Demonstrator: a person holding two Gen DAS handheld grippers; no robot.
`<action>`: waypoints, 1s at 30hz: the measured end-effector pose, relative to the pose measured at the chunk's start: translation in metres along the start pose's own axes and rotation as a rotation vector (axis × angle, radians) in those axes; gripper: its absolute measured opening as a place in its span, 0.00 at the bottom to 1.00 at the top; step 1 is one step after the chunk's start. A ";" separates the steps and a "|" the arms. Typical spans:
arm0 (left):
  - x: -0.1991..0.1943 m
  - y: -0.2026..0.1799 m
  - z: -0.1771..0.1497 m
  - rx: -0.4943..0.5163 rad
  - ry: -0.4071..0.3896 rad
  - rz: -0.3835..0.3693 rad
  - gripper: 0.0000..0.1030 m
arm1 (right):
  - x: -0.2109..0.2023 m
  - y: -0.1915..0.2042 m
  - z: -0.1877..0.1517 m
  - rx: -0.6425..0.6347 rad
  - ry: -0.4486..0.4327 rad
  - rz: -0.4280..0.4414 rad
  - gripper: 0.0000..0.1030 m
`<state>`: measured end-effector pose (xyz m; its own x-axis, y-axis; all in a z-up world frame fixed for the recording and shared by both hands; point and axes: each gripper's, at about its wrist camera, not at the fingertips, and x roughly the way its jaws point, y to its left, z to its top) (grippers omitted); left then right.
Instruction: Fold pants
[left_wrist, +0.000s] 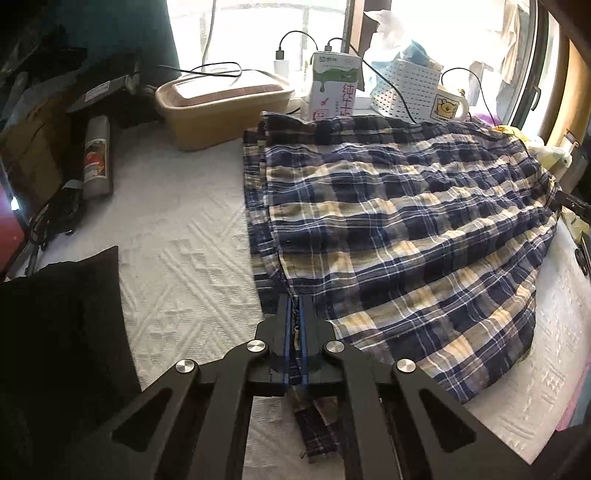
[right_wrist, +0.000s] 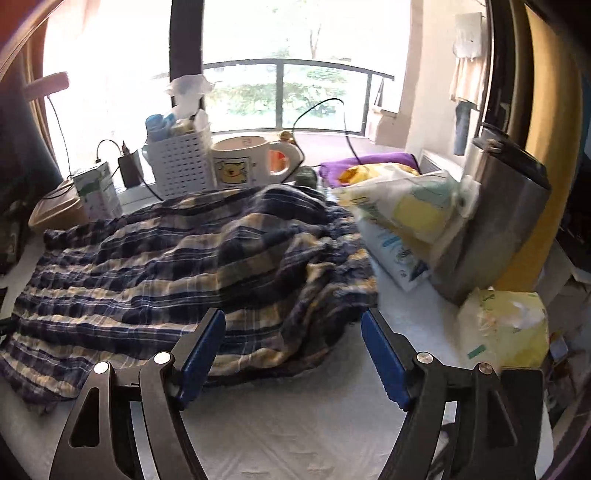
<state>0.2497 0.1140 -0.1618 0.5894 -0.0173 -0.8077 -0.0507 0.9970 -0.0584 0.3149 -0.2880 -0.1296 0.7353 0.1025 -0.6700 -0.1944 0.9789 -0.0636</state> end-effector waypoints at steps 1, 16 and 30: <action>0.000 0.003 0.000 -0.011 0.005 0.001 0.03 | 0.002 0.003 0.000 -0.007 0.003 0.003 0.76; 0.018 0.001 0.110 0.080 -0.106 -0.022 0.51 | 0.022 0.002 0.016 -0.006 0.004 0.003 0.76; 0.099 -0.011 0.136 0.134 -0.075 0.054 0.02 | 0.053 0.011 0.032 -0.050 0.033 0.023 0.76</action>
<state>0.4183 0.1118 -0.1609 0.6473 0.0377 -0.7613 0.0208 0.9975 0.0671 0.3725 -0.2657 -0.1420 0.7084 0.1186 -0.6958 -0.2440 0.9662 -0.0837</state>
